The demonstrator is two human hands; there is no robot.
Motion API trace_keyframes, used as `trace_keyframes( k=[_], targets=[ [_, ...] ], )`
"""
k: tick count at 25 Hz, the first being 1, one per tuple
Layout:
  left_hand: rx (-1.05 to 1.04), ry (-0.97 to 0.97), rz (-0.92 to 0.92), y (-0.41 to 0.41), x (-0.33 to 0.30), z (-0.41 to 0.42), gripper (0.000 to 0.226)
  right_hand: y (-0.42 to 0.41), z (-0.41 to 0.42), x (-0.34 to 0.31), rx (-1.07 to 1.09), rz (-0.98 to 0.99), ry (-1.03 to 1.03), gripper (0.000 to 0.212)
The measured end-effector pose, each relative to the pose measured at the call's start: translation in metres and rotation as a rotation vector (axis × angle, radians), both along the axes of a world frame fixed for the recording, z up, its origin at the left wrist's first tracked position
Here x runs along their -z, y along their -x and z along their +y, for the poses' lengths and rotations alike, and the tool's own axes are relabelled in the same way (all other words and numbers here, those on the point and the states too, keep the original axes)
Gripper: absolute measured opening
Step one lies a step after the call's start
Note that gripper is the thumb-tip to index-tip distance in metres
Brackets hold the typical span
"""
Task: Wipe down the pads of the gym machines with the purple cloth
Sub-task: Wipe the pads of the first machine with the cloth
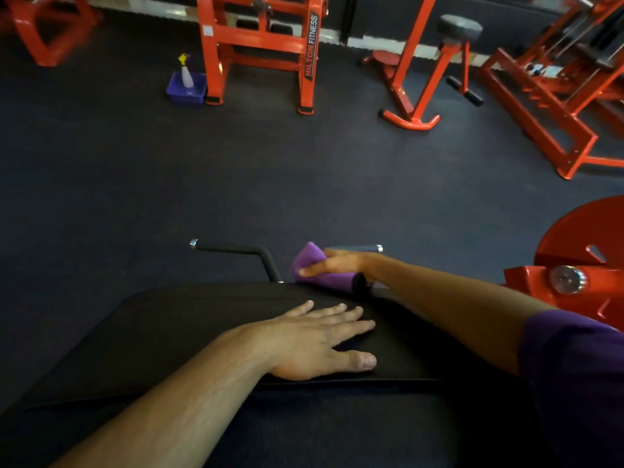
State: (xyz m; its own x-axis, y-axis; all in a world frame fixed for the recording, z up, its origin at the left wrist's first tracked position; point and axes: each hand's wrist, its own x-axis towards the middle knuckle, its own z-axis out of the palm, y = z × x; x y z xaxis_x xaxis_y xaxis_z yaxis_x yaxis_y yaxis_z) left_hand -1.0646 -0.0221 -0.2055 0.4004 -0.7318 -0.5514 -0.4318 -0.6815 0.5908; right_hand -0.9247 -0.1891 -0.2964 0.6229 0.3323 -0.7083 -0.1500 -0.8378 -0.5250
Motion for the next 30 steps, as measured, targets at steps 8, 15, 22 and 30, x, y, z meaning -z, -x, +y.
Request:
trace_keyframes(
  k=[8,15,22,30],
  targets=[
    [0.014,-0.009,-0.024,0.001,0.006,0.001,0.074,0.044,-0.190,-0.034,0.384,0.021,0.180,0.061],
    [0.023,-0.031,-0.023,0.003,-0.006,-0.002,0.072,0.031,-0.107,-0.026,0.169,-0.123,0.130,0.041],
    [-0.224,-0.119,-0.067,0.030,-0.037,0.084,0.072,0.016,-0.018,-0.016,0.063,-0.194,-0.076,0.024],
    [-0.397,-0.159,-0.128,0.065,-0.045,0.143,0.065,0.003,0.013,-0.004,0.076,-0.036,0.058,0.037]
  ],
)
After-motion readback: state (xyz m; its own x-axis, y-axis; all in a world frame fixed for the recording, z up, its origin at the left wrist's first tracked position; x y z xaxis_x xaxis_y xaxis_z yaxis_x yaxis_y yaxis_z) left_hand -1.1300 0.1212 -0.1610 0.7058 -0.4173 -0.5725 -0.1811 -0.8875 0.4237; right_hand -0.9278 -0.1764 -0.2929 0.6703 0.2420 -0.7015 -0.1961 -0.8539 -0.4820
